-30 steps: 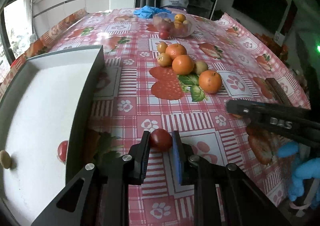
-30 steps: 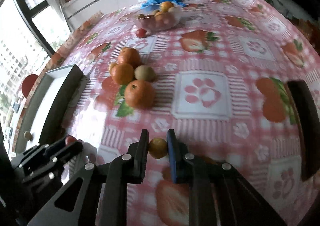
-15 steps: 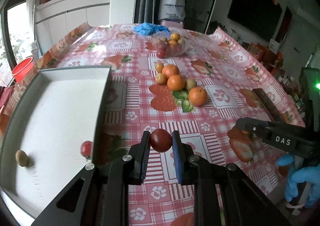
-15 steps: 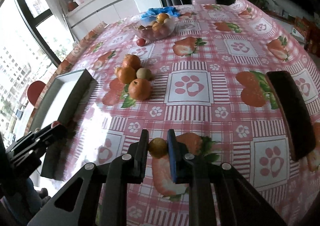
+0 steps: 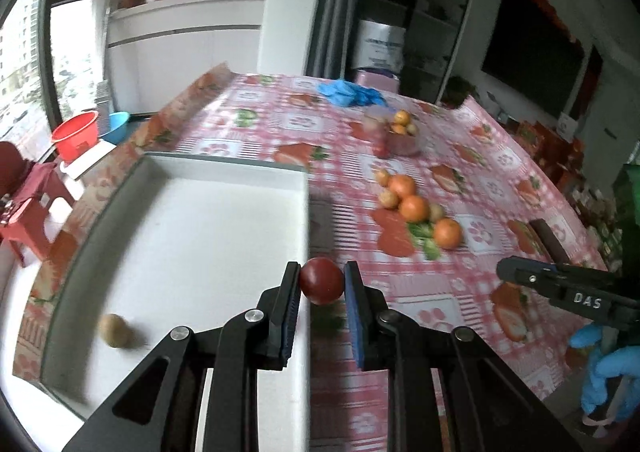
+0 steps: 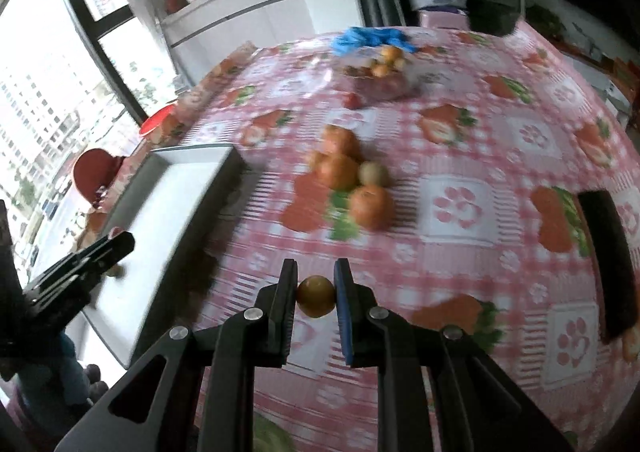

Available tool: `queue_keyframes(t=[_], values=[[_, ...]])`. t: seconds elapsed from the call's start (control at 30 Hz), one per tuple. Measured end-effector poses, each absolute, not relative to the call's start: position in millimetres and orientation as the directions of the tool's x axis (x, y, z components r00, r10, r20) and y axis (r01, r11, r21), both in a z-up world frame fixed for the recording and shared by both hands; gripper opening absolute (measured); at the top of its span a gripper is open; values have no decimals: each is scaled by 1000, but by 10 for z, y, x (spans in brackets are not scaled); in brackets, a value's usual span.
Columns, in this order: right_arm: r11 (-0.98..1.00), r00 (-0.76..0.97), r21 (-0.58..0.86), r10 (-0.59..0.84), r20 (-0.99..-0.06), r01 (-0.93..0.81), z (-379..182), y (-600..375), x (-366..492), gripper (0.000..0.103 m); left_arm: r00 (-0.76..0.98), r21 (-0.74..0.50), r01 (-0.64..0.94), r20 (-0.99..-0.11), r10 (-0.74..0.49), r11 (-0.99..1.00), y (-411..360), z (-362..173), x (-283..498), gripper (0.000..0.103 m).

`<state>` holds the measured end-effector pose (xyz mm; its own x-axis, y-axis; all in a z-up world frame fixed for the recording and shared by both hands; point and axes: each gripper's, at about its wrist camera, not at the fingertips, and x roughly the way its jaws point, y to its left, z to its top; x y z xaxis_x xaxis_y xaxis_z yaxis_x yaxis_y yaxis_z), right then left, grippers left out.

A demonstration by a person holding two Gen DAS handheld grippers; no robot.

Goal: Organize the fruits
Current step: 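Carry the red tomato and apricot over the white tray with both grippers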

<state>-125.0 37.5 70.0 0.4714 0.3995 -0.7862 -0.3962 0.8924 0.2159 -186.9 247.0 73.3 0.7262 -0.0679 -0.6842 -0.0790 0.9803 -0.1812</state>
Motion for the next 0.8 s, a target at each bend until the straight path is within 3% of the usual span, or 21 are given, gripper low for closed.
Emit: queue_keyframes(t=[0.43,0.8], values=[[805,375,225,477,-795,-549,766,1556,-1179,20,720,-127,-208,-691,64,970,3239,678,-1880,23],[775,305,205,457,-836,-598,563,2174,-1068,20,677,-128,-226,-733,61,966,3448,444,-1750,23]])
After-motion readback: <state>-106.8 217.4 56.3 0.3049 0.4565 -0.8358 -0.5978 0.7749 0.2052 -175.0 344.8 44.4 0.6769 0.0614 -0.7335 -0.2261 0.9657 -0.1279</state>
